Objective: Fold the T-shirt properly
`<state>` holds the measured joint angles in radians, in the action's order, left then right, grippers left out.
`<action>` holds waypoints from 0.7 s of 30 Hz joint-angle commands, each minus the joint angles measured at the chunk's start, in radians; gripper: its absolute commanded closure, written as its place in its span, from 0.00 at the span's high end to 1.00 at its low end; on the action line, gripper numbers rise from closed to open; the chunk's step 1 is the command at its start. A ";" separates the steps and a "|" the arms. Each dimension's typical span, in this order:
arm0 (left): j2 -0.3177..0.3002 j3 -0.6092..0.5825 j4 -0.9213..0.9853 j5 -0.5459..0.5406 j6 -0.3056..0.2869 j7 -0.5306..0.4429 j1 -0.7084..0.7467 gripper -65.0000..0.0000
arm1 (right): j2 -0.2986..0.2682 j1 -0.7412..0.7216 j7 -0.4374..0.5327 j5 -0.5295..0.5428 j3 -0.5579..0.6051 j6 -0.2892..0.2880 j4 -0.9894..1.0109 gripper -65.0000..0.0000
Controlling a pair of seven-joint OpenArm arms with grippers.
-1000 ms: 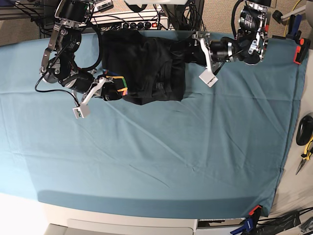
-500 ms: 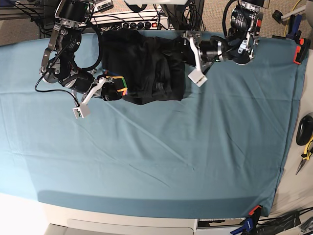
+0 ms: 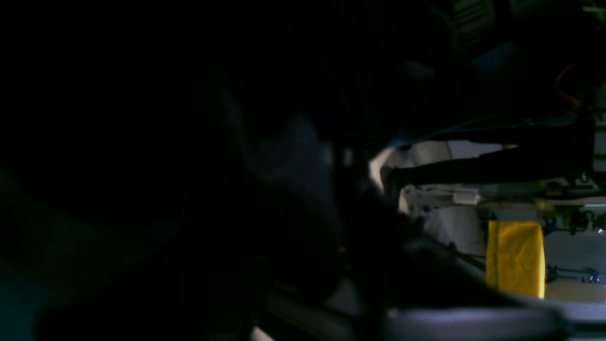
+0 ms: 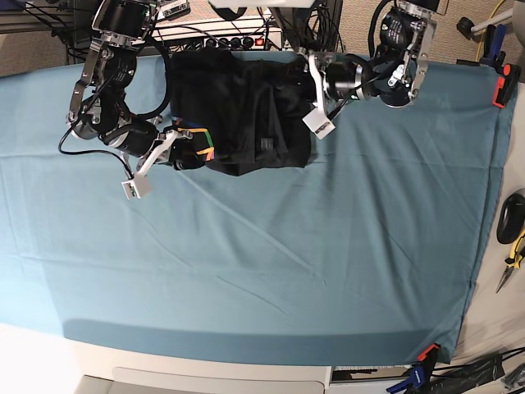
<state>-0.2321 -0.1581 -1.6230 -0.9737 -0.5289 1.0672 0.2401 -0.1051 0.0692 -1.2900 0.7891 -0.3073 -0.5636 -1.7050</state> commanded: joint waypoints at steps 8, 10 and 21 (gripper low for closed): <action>0.005 -0.016 0.019 0.114 0.073 0.040 -0.012 0.00 | -0.008 -0.013 0.000 0.022 -0.002 -0.005 -0.015 0.00; 0.005 -0.016 0.019 0.153 0.092 0.039 -0.045 0.00 | -0.008 -0.008 0.000 0.022 -0.002 -0.005 -0.018 0.00; 0.019 -0.016 0.037 0.304 0.144 -0.013 -0.220 0.00 | -0.003 0.202 0.023 0.021 -0.002 -0.005 -0.275 0.00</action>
<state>-0.2024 -0.1814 -1.5837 -0.7486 -0.4179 1.0454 0.0338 -0.0998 0.2756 -1.2808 0.7868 -0.3065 -0.5636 -1.9625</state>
